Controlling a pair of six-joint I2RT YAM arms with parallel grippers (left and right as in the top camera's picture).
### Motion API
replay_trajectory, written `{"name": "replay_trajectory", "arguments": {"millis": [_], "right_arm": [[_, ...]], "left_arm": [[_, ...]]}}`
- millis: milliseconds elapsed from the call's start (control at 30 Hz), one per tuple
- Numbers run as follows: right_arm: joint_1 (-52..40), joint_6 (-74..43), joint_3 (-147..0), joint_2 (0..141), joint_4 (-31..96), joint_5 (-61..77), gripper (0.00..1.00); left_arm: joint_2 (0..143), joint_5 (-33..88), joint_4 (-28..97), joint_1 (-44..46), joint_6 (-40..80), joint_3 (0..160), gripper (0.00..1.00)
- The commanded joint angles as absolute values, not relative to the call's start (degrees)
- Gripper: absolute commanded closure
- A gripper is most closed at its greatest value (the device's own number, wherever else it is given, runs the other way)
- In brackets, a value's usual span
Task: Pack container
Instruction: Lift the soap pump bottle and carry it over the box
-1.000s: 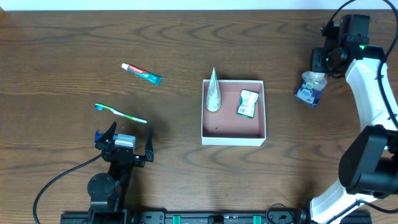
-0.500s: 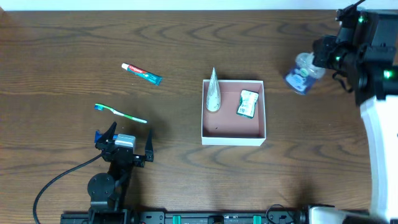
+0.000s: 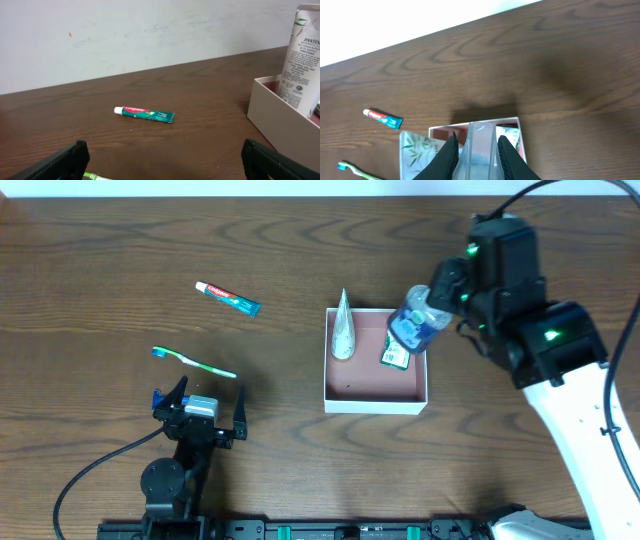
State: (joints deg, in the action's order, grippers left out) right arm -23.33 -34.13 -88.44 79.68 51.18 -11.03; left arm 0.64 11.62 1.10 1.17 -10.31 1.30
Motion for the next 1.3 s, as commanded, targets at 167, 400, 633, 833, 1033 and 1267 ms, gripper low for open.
{"name": "replay_trajectory", "arguments": {"millis": [167,400,633,833,1033,1267], "right_arm": [[-29.58,-27.24,-89.82,83.33,46.65,-18.63,0.89],[-29.91,-15.42,-89.82,88.23,42.44,-16.60,0.90],[-29.50,-5.52,-89.82,91.77,39.38,-7.60,0.89],[-28.71,-1.52,-89.82,93.93,38.98,-2.44,0.88],[-27.68,0.62,-89.82,95.81,37.91,-0.08,0.87],[-26.94,2.28,-89.78,97.60,36.29,1.98,0.87]], "left_arm": [[0.34,12.23,2.92,0.89,-9.82,0.23,0.02],[0.34,12.23,2.92,0.89,-9.82,0.23,0.02],[0.34,12.23,2.92,0.89,-9.82,0.23,0.02],[0.34,12.23,2.92,0.89,-9.82,0.23,0.02],[0.34,12.23,2.92,0.89,-9.82,0.23,0.02],[0.34,12.23,2.92,0.89,-9.82,0.23,0.02]]}}
